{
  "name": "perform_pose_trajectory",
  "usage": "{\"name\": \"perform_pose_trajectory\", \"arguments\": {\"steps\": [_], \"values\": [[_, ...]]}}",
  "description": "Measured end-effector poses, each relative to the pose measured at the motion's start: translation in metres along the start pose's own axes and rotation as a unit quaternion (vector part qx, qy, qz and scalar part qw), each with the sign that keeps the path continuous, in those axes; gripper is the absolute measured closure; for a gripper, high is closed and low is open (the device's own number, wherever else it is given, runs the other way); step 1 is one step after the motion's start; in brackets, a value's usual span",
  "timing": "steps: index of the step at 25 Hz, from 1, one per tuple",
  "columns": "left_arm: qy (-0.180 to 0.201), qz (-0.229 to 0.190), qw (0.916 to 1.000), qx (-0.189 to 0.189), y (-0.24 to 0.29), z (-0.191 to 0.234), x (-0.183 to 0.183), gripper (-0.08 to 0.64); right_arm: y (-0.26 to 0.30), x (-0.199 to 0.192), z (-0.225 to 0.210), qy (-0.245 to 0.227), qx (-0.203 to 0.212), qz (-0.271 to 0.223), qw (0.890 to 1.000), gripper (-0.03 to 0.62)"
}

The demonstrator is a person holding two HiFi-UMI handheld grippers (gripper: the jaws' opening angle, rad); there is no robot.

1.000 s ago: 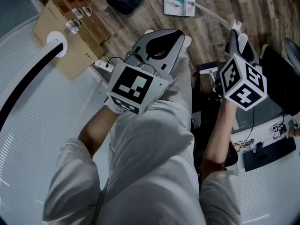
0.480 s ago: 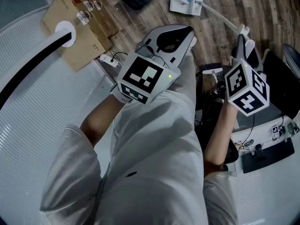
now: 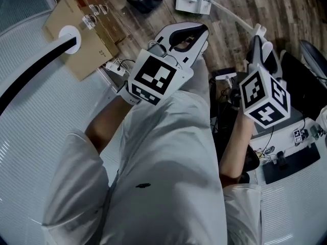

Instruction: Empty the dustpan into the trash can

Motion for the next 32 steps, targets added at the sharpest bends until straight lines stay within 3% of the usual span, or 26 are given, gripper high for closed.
{"name": "perform_pose_trajectory", "arguments": {"steps": [6,13,16,23,29,32], "values": [[0.025,-0.008,0.9996,-0.014,-0.009,-0.007,0.01,0.548,-0.025,0.01,0.017,-0.012,0.013,-0.015,1.0,0.472],[0.081,-0.013,0.9951,-0.056,-0.005,-0.021,0.02,0.46,-0.054,0.02,0.029,-0.006,0.025,-0.039,0.999,0.472],[0.114,-0.007,0.9894,-0.09,0.002,-0.031,0.018,0.395,-0.066,0.02,0.035,-0.006,0.028,-0.048,0.998,0.472],[0.199,-0.017,0.9721,-0.124,0.019,-0.047,0.029,0.347,-0.092,0.033,0.048,-0.012,0.038,-0.067,0.997,0.472],[0.206,-0.052,0.9648,-0.154,0.029,-0.05,0.049,0.348,-0.105,0.036,0.055,-0.014,0.045,-0.074,0.996,0.472],[0.241,-0.055,0.953,-0.175,0.035,-0.052,0.055,0.348,-0.106,0.037,0.058,-0.014,0.048,-0.075,0.996,0.472]]}}
Point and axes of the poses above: the fingertips, and each gripper's own axes: y forward along the fingers, z to its left, x out of its top, the point moved 6 cm from there along -y, backward along the fingers, and after that the axes turned 11 degrees about y, right-handed, at the moved point
